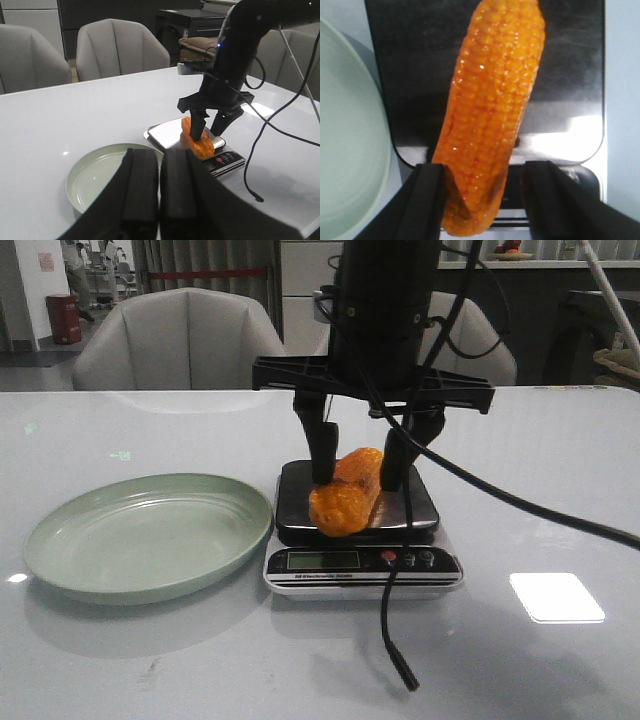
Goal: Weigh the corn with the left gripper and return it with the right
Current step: 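Lower the right gripper over the corn on the scale and grasp it, then lift the corn with the right gripper and carry it to the plate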
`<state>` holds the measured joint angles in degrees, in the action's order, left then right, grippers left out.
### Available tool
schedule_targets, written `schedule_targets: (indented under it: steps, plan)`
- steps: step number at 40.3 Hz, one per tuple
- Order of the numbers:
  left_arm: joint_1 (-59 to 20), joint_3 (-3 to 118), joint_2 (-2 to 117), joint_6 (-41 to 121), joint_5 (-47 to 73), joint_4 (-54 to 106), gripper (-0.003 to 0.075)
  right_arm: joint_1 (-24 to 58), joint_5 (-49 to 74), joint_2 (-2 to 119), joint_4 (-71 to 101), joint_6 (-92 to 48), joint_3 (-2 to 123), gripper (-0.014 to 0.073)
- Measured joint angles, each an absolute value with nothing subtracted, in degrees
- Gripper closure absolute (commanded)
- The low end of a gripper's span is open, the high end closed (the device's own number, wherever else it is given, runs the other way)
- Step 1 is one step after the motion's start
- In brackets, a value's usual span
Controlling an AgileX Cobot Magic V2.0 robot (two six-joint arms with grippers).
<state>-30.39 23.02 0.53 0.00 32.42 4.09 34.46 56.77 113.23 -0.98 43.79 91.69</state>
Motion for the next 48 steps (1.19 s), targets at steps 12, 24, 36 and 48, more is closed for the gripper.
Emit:
schedule_targets:
  steps: [12, 24, 36, 48]
  plan:
    - [-30.4, 23.0, 0.5, 0.0, 32.4, 4.1, 0.0589, 34.5, 55.2, 117.0, 0.7, 44.4, 91.9, 0.0031]
    - [-30.4, 23.0, 0.5, 0.0, 32.5, 4.1, 0.0589, 34.5, 55.4, 118.3, 1.2, 44.5, 93.5, 0.0110]
    - [-30.4, 23.0, 0.5, 0.0, 32.6, 4.1, 0.0590, 35.8, 55.1, 118.8, 1.3, 42.3, 99.1, 0.0321]
    - [-30.4, 23.0, 0.5, 0.0, 32.6, 4.1, 0.0589, 38.8, 54.6, 118.8, 3.1, 40.5, 102.0, 0.0326]
